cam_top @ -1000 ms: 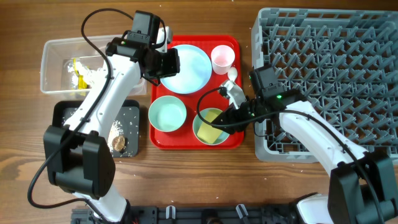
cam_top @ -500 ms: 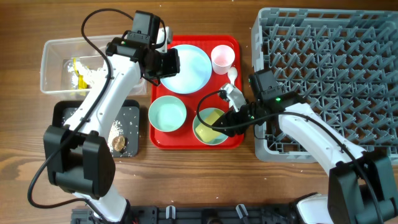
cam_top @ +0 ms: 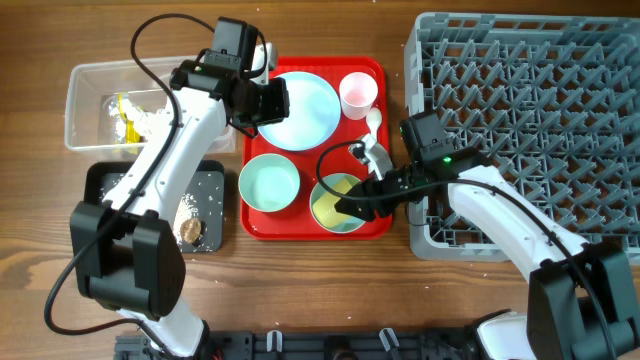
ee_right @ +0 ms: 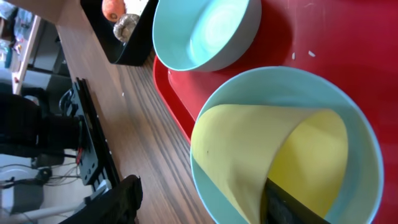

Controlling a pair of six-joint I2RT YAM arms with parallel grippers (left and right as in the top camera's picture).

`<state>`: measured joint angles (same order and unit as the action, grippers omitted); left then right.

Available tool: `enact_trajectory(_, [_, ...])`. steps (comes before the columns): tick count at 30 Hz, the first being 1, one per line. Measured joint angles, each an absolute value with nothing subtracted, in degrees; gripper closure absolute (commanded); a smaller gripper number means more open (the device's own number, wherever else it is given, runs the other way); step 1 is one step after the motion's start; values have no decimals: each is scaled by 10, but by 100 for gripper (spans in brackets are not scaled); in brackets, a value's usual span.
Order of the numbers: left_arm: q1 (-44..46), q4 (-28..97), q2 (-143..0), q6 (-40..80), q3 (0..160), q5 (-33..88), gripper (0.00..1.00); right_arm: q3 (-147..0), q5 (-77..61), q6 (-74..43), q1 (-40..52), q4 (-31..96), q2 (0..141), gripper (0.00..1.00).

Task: Sort waste into correct bins and load items into the dishwasher rack

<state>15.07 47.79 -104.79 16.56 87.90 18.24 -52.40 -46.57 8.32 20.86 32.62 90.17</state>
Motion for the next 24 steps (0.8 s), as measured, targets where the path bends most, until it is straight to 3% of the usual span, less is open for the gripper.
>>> enact_trajectory(24, [127,478,-1048,166,879,182,92,-558,-492,-9,215,338,902,38])
